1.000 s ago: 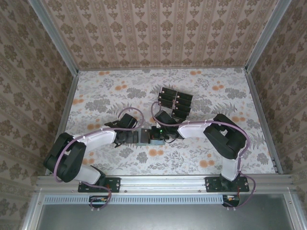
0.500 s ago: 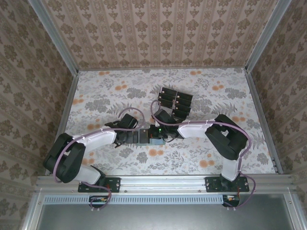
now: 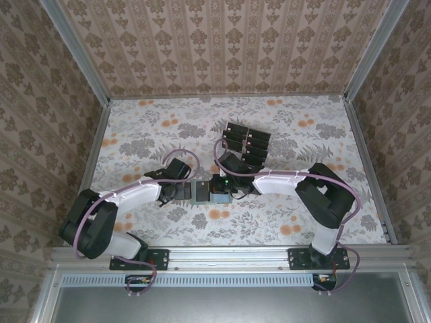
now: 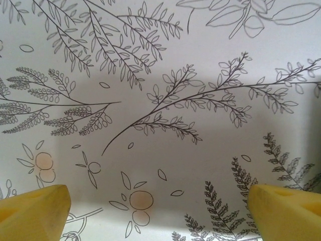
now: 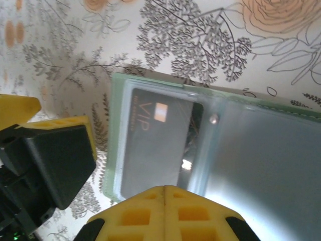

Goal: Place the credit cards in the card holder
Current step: Insert the credit card into the card slot.

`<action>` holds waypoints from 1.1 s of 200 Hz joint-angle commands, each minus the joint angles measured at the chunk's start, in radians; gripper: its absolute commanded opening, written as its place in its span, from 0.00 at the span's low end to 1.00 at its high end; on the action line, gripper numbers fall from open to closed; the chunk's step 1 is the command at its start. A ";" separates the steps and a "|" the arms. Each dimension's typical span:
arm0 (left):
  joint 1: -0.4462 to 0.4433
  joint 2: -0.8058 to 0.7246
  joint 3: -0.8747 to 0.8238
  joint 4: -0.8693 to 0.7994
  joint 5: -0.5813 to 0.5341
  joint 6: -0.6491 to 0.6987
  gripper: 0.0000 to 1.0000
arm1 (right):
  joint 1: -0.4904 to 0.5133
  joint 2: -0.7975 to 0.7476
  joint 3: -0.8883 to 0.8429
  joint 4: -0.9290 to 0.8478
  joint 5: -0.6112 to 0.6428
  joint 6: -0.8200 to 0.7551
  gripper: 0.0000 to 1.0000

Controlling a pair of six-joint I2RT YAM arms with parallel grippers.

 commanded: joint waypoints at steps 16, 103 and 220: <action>0.010 0.032 0.002 -0.007 -0.013 -0.020 1.00 | 0.004 0.051 -0.003 -0.009 0.010 -0.005 0.03; 0.007 0.085 0.000 0.025 0.020 -0.020 1.00 | 0.008 0.104 0.037 0.002 -0.024 -0.003 0.02; -0.009 0.013 0.008 0.005 0.011 -0.022 1.00 | 0.019 0.133 0.085 -0.001 -0.052 -0.003 0.02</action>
